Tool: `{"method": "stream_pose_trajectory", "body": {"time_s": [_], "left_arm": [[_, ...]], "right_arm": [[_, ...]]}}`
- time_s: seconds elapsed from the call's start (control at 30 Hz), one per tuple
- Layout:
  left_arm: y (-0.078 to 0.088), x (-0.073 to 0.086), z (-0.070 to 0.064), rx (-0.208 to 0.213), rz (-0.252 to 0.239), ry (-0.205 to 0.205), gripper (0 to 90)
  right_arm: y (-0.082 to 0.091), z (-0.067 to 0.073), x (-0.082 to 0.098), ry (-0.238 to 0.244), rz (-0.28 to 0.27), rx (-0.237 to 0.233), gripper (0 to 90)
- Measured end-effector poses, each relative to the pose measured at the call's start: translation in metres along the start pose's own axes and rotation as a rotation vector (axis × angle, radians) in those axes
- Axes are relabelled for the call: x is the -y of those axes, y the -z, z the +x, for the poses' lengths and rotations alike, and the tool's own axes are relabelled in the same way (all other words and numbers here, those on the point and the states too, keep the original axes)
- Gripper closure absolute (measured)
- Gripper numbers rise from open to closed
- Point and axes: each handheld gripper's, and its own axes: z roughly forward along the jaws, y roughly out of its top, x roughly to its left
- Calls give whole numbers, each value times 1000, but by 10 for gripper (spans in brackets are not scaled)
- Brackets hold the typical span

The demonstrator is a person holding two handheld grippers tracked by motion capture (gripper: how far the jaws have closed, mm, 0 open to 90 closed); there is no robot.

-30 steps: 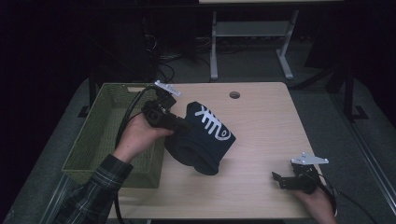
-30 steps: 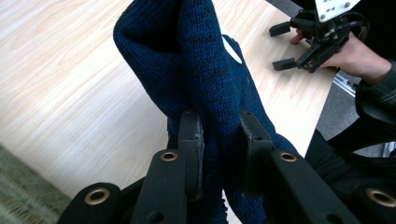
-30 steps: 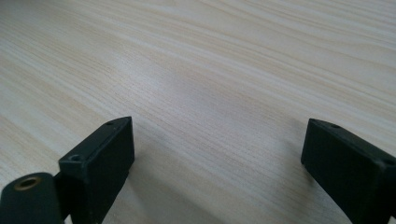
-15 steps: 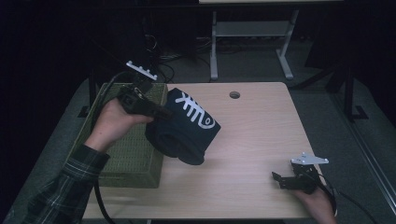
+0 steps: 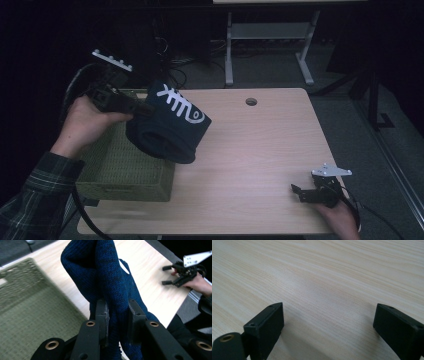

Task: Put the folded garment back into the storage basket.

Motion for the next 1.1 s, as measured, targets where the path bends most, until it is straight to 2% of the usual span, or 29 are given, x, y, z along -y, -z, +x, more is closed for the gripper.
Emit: {"method": "stream_pose_trajectory", "body": {"time_s": [0.2,0.37,0.73,0.9,1.1], "left_arm": [[16,14,17,-31,-36,55,745],[24,24,28,-60,-52,85,746],[30,47,49,-96,-83,150,746],[34,55,56,-117,-79,166,746],[26,66,63,-107,-70,194,746]], "right_arm": [[0,0,0,0,0,0,93],[0,0,0,0,0,0,93],[0,0,0,0,0,0,93],[0,0,0,-1,0,0,93],[0,0,0,-1,0,0,94]]}}
